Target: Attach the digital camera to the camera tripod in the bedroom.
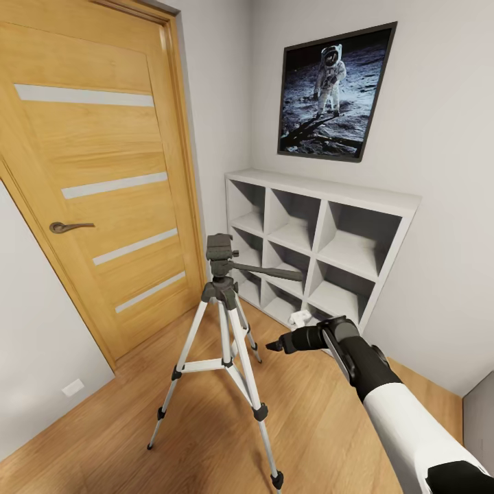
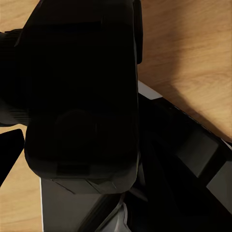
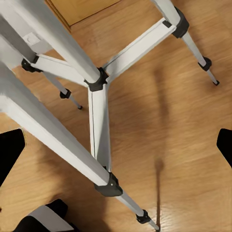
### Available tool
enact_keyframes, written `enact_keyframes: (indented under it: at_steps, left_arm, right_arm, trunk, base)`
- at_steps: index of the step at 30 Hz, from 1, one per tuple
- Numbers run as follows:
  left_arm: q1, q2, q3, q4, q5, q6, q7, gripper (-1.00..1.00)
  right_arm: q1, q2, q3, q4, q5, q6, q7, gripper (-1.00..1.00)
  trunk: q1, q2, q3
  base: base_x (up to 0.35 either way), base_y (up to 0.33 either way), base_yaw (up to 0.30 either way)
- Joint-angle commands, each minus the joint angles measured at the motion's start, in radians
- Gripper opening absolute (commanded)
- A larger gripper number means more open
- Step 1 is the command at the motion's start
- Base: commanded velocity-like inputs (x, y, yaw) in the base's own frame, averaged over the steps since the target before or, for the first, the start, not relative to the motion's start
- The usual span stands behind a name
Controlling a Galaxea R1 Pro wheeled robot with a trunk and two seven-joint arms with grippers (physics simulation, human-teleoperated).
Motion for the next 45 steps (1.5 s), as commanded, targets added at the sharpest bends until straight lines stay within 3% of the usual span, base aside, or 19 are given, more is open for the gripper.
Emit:
enact_keyframes:
  at_steps: [1,3,4,7,12,17,18,24,30,36,40,45]
  left_arm:
    - [-0.001,0.000,-0.009,0.001,0.007,-0.003,-0.003,-1.00]
    - [-0.001,0.000,-0.009,0.001,0.007,-0.003,-0.003,-1.00]
    - [-0.001,0.000,-0.008,0.001,0.006,-0.003,-0.003,-1.00]
    - [-0.001,0.000,-0.009,0.001,0.007,-0.003,-0.003,-1.00]
    - [-0.001,0.000,-0.009,0.001,0.007,-0.003,-0.003,-1.00]
    - [-0.001,0.000,-0.009,0.001,0.007,-0.003,-0.003,-1.00]
    - [-0.001,0.000,-0.009,0.001,0.006,-0.003,-0.003,-1.00]
    - [-0.001,0.000,-0.009,0.001,0.006,-0.003,-0.003,-1.00]
    - [-0.001,0.000,-0.009,0.001,0.007,-0.003,-0.003,-1.00]
    - [-0.001,0.001,-0.009,0.001,0.007,-0.003,-0.003,-1.00]
    - [-0.001,0.001,-0.009,0.001,0.007,-0.003,-0.003,-1.00]
    - [-0.001,0.001,-0.009,0.001,0.007,-0.003,-0.003,-1.00]
  right_arm:
    - [-0.001,0.000,0.001,-0.001,0.011,0.001,0.014,1.00]
    - [-0.001,0.001,0.002,-0.001,0.010,0.001,0.025,1.00]
    - [-0.001,0.002,0.004,0.000,0.010,0.001,0.287,1.00]
    - [-0.001,0.007,0.015,0.005,0.010,0.000,0.286,1.00]
    - [-0.001,0.016,0.047,0.045,0.008,-0.009,0.266,1.00]
    - [0.000,0.028,0.051,0.087,0.007,-0.058,0.252,1.00]
    - [0.000,0.040,0.052,0.105,0.006,-0.095,0.247,1.00]
    - [-0.001,0.053,0.052,0.129,0.001,-0.109,0.245,1.00]
    - [0.000,0.101,0.049,0.190,-0.003,-0.257,0.221,1.00]
    - [-0.001,0.123,0.043,0.222,-0.012,-0.385,0.110,1.00]
    - [-0.001,0.124,0.040,0.227,-0.063,-0.410,0.015,1.00]
    - [-0.001,0.125,0.041,0.229,-0.091,-0.417,-0.016,1.00]
  trunk:
    - [0.001,-0.002,-0.002]
    - [0.001,-0.002,-0.002]
    - [0.001,-0.002,-0.002]
    - [0.001,-0.002,-0.002]
    - [0.001,-0.002,-0.002]
    - [0.001,-0.002,-0.002]
    - [0.001,-0.002,-0.002]
    - [0.001,-0.002,-0.002]
    - [0.001,-0.002,-0.002]
    - [0.001,-0.002,-0.002]
    - [0.001,-0.002,-0.002]
    - [0.001,-0.002,-0.002]
  base:
    - [0.000,0.000,0.000]
    - [0.000,0.000,0.000]
    - [0.000,0.000,0.000]
    - [0.000,0.000,0.000]
    - [0.000,0.000,0.000]
    - [0.000,0.000,0.000]
    - [0.000,0.000,0.000]
    - [0.000,0.000,0.000]
    - [0.000,0.000,0.000]
    - [0.000,0.000,0.000]
    - [0.000,0.000,0.000]
    - [0.000,0.000,0.000]
